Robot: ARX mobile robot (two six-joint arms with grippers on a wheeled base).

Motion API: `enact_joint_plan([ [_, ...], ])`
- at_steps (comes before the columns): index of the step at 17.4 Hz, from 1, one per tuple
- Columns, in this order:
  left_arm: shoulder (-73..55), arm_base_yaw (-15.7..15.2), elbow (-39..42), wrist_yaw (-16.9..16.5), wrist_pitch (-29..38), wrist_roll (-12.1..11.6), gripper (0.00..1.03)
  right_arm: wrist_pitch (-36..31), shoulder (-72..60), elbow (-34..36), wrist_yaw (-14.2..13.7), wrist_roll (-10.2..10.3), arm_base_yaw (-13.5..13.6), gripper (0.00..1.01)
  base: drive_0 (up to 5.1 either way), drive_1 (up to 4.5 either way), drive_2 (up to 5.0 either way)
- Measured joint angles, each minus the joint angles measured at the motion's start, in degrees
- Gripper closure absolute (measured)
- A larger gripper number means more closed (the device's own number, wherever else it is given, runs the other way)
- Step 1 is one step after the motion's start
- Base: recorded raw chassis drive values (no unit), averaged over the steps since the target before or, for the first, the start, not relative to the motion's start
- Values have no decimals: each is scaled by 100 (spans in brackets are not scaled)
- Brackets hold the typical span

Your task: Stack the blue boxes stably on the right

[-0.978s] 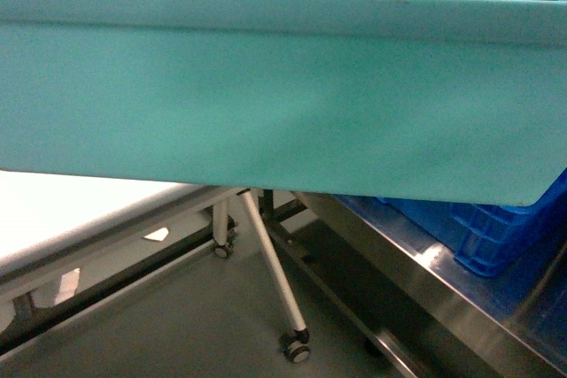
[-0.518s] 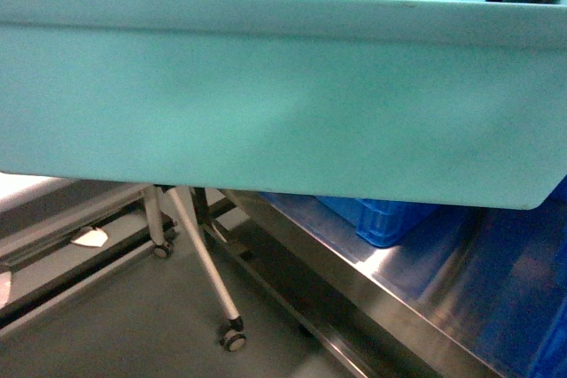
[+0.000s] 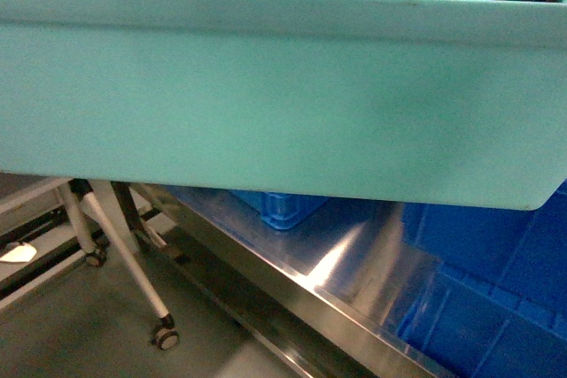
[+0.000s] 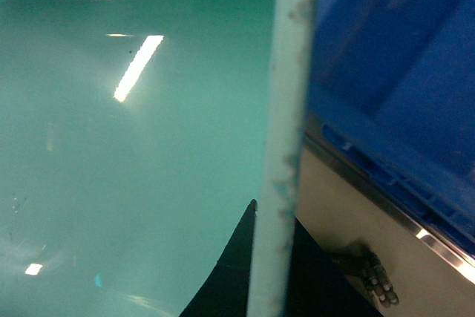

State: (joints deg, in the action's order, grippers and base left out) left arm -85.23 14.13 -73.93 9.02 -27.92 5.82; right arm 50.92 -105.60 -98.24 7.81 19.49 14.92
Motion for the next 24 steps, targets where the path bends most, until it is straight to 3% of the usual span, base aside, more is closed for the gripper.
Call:
enact_joint_plan([
  [19,-11,0,0,4,2,-2,101,-17,-4,0,-4,0,9,93,265,-592,-250],
  [24,33,2,0,9,0,-4,101,-9,28,0,-4,0,9,93,-159,-159,-159],
])
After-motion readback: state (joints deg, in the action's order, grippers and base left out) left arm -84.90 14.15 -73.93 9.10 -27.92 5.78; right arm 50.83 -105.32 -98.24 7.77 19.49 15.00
